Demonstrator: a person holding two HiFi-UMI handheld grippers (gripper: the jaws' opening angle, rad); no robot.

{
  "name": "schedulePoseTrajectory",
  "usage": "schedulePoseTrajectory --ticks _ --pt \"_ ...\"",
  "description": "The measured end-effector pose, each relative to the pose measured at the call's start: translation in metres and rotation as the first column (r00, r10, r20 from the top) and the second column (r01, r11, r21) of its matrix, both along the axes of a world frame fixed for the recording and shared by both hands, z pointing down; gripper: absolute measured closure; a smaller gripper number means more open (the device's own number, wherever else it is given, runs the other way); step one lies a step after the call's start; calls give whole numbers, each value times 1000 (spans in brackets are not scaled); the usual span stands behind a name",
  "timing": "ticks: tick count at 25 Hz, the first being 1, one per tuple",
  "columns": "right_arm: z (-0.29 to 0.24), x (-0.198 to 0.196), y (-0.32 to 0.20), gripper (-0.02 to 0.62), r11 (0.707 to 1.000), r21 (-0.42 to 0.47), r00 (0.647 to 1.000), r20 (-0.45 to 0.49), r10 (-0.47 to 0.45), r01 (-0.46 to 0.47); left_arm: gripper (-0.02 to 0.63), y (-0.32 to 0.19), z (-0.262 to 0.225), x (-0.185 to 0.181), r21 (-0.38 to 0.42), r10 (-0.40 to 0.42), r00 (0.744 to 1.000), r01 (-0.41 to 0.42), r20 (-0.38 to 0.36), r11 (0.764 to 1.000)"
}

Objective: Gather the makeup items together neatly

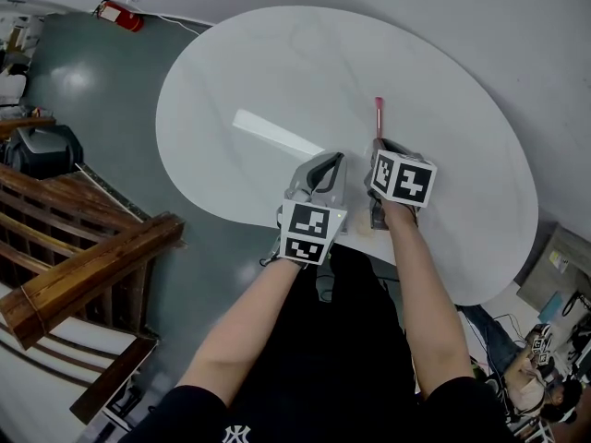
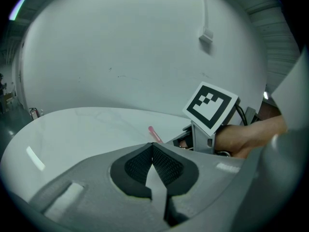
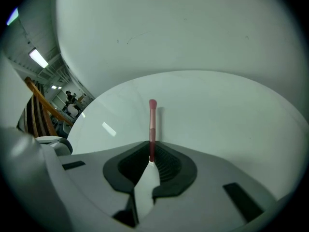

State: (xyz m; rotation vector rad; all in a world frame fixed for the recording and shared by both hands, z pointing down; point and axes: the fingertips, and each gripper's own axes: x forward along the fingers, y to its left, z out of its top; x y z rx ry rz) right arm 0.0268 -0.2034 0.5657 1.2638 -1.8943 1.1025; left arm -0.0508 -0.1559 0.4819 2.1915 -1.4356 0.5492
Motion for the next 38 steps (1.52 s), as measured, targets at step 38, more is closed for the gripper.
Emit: schedulePoseTrajectory --ticks 38 --pt "-53 52 197 552 992 60 993 38 112 -114 597 127 -41 36 68 192 981 -189 -29 980"
